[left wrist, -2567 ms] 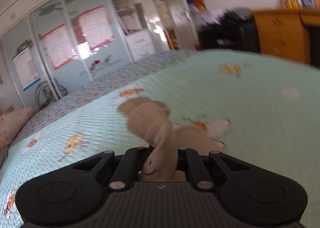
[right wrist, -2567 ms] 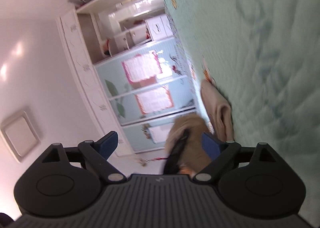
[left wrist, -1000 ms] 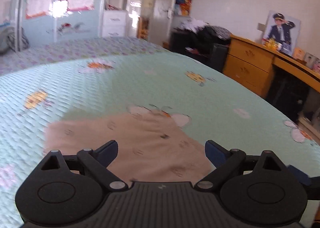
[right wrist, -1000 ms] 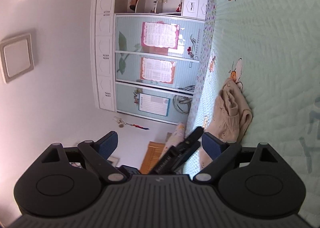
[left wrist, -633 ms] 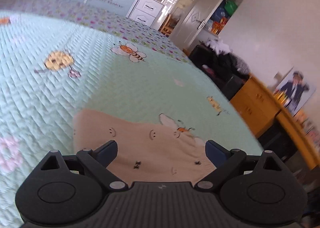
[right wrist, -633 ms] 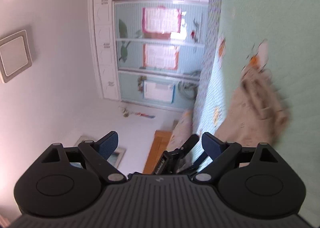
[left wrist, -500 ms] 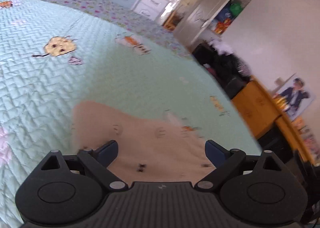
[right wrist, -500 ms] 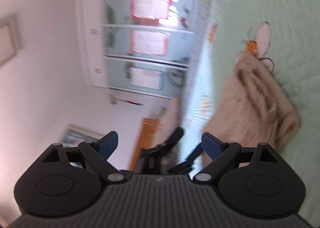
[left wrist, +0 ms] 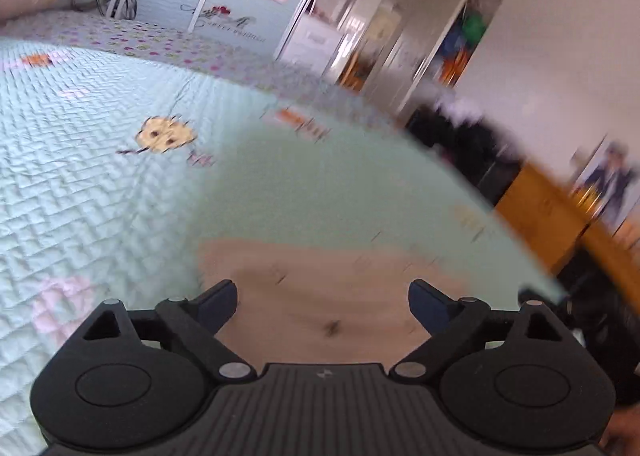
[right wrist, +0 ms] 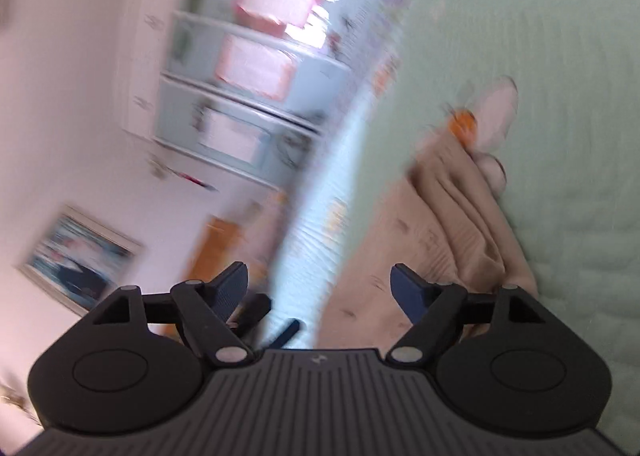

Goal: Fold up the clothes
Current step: 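Press the open left tool on the folded pants to flatten them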

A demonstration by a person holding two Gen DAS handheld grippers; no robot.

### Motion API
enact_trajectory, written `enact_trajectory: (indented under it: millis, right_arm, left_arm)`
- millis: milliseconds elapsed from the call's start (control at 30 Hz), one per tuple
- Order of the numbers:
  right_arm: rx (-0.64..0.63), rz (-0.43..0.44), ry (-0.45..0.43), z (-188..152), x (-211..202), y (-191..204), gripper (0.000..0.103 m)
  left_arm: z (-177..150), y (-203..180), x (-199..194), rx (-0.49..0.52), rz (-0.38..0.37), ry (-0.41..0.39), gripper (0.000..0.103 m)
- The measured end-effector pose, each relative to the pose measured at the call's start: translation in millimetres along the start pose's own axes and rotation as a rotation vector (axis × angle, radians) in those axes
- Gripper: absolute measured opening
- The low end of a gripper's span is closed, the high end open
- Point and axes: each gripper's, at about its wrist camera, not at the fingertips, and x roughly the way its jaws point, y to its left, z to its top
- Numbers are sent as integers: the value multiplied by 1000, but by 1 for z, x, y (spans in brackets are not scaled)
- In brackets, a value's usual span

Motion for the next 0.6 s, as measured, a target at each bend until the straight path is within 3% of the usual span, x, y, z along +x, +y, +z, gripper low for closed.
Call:
enact_trajectory:
  millis: [33, 67, 100, 133, 200, 267, 333, 400, 433, 500, 533, 567, 600]
  right_arm:
    - [-7, -35, -3, 4, 2, -6, 64]
    - [-14, -70, -6, 9, 5, -12, 43]
    - [-13, -104, -20, 14, 1, -14, 39]
    - [-26, -115, -49, 15, -10, -10, 41]
    - [-55, -133, -109, 15, -33, -1, 69]
    - [-74, -101, -112, 3, -48, 7, 73]
    - [-63, -18, -51, -15, -52, 11, 73]
    - [-89, -1, -17, -31, -44, 13, 73]
    - [-89, 2, -9, -36, -42, 12, 73]
    - [-80, -4, -10, -41, -43, 12, 71]
    - [-71, -15, -19, -41, -46, 12, 61]
    - [-62, -25, -28, -40, -49, 12, 41]
    - [-53, -36, -38, -40, -52, 13, 41]
  left_arm:
    - [-4, 1, 5, 24, 53, 35, 85]
    - [-7, 7, 5, 5, 72, 53, 81]
    - [-9, 16, -2, -33, 57, 42, 79]
    - [-10, 24, -12, -70, 43, 12, 82]
    - [-15, 33, -31, -110, 46, -28, 85]
    - [-28, 29, -47, -99, 24, -35, 85]
    - [-46, 18, -61, -68, -6, -29, 85]
    - [-63, 7, -75, -37, -35, -22, 87]
    - [-71, 1, -77, -4, -24, 0, 90]
    - [-88, -15, -66, 131, 84, 88, 88]
    - [-91, -20, -68, 176, 103, 74, 88]
    - [-90, -21, -74, 167, 120, 72, 88]
    - [-89, -22, -82, 157, 125, 55, 83]
